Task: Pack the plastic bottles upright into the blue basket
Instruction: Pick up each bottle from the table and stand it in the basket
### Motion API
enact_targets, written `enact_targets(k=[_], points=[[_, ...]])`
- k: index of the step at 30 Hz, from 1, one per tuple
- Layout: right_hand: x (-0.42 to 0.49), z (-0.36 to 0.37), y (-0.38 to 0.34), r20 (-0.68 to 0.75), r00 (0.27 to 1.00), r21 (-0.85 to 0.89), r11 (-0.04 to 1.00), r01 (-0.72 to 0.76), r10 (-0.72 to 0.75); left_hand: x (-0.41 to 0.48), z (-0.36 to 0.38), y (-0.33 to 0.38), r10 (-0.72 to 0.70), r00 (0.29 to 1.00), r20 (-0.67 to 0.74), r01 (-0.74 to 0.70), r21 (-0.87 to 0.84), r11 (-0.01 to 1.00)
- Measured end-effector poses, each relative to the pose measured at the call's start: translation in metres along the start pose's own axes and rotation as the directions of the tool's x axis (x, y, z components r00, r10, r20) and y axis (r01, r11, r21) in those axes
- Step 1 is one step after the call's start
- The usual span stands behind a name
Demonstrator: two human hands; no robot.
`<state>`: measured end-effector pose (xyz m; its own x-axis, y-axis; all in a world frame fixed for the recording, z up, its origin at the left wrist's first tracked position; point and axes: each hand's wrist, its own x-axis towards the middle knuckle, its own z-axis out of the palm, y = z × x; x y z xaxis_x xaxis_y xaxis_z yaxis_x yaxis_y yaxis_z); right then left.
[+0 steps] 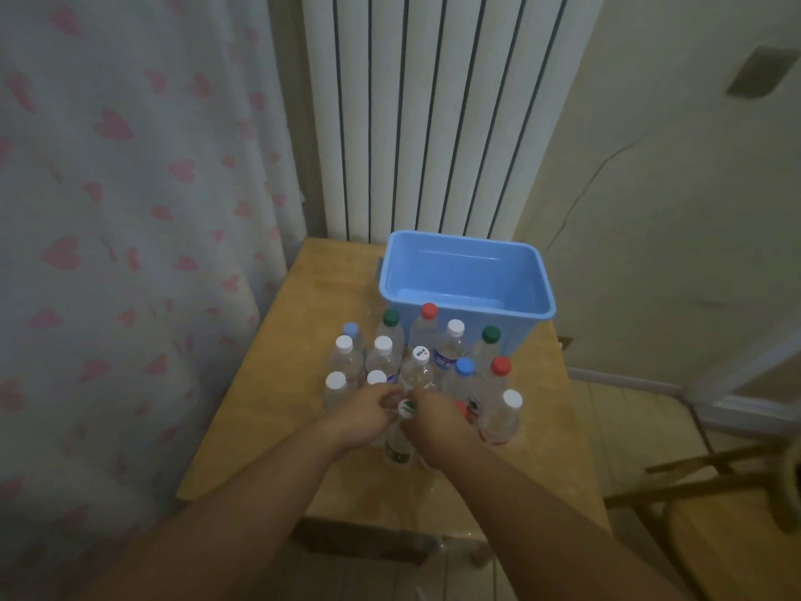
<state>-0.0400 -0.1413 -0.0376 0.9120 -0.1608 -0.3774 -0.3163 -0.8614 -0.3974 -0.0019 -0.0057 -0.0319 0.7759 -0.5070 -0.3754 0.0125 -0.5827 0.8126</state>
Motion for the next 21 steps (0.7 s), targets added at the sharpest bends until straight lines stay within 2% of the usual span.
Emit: enact_targets(k=[6,9,12,16,21], points=[[-0.021,-0.04,-0.003,-0.162,0.982,0.187,0.974,0.124,-0.094,0.0,-0.014,0.013,0.007,1.0,-0.016,-0.009,-0.109,0.994],[-0.027,-0.078,-0.012,-0.292,0.951,0.22,0.961,0.168,-0.1,-0.005,-0.026,0.036,0.105,0.994,-0.015,-0.105,-0.059,0.993],[-0.032,-0.116,-0.022,-0.405,0.909,0.271,0.936,0.224,-0.1,-0.006,-0.041,0.056,0.185,0.982,0.033,-0.178,-0.146,0.973],[-0.038,-0.157,-0.029,-0.569,0.818,0.335,0.884,0.325,-0.086,-0.004,-0.055,0.084,0.245,0.965,0.096,-0.212,-0.266,0.94],[-0.042,-0.183,-0.027,-0.659,0.749,0.411,0.803,0.431,-0.064,-0.009,-0.052,0.129,0.254,0.963,-0.093,-0.269,-0.224,0.937]])
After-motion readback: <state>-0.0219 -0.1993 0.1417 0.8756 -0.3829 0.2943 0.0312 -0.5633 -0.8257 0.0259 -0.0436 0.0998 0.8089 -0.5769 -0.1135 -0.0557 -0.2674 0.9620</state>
